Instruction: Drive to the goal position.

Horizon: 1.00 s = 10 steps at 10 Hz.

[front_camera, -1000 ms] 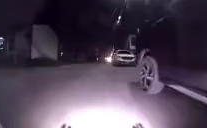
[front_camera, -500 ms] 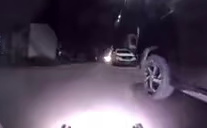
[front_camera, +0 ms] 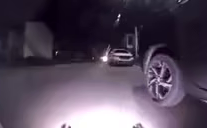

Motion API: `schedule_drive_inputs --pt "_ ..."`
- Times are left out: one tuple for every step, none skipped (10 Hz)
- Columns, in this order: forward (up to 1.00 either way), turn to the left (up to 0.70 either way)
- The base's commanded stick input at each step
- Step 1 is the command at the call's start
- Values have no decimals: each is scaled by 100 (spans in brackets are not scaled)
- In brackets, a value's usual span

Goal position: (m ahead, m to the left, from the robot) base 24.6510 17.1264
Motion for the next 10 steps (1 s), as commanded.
schedule_drive_inputs --pt "60 0" --pt "60 0" --pt "60 0" --pt "60 0" --pt "60 0" --pt "60 0" --pt "60 0" --pt "60 0" --pt "60 0" --pt "60 0"
